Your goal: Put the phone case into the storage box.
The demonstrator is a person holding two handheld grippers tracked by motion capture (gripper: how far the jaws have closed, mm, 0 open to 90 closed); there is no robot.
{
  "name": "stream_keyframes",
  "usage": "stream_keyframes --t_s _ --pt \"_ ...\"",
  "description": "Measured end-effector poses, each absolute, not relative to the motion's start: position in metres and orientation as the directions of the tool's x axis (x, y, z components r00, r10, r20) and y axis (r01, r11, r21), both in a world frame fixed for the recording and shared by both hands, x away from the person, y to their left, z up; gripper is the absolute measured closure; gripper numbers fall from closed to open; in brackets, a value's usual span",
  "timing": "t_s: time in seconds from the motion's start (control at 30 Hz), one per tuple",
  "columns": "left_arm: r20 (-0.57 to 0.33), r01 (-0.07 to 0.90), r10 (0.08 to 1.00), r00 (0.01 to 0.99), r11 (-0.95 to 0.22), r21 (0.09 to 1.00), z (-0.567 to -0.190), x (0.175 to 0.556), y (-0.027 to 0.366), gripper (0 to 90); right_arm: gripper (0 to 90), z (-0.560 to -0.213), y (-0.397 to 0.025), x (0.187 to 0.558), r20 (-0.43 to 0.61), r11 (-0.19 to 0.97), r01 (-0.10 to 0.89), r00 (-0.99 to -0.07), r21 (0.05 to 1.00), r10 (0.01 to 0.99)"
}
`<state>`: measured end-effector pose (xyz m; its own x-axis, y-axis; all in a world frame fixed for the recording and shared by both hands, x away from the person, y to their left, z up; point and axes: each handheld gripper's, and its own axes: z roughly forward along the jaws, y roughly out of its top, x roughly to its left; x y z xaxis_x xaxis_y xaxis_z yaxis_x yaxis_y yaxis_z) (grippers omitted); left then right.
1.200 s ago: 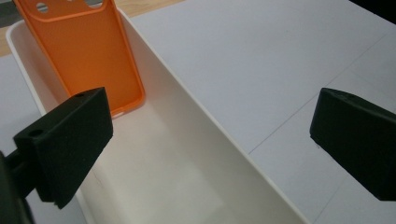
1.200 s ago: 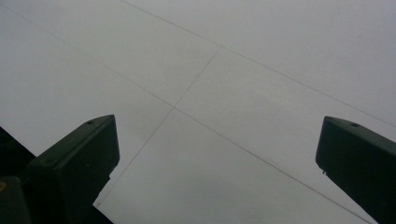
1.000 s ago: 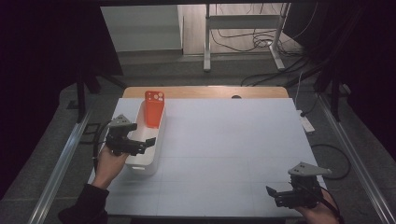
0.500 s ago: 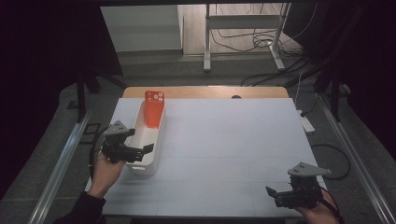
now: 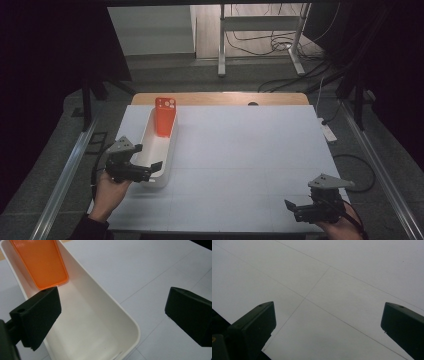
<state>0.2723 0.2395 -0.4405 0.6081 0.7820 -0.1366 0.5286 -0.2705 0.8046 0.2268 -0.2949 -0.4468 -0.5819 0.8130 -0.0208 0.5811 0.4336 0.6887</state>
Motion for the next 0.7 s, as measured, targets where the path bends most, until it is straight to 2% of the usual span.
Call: stream_keyframes --t_s 0.7 --pt "-0.144 0.539 0.799 0.584 -0.249 0.805 -0.443 0.245 0.253 1.2 0.0 -0.447 -0.295 0.227 -0.023 0.433 0.582 -0.580 0.688 0.814"
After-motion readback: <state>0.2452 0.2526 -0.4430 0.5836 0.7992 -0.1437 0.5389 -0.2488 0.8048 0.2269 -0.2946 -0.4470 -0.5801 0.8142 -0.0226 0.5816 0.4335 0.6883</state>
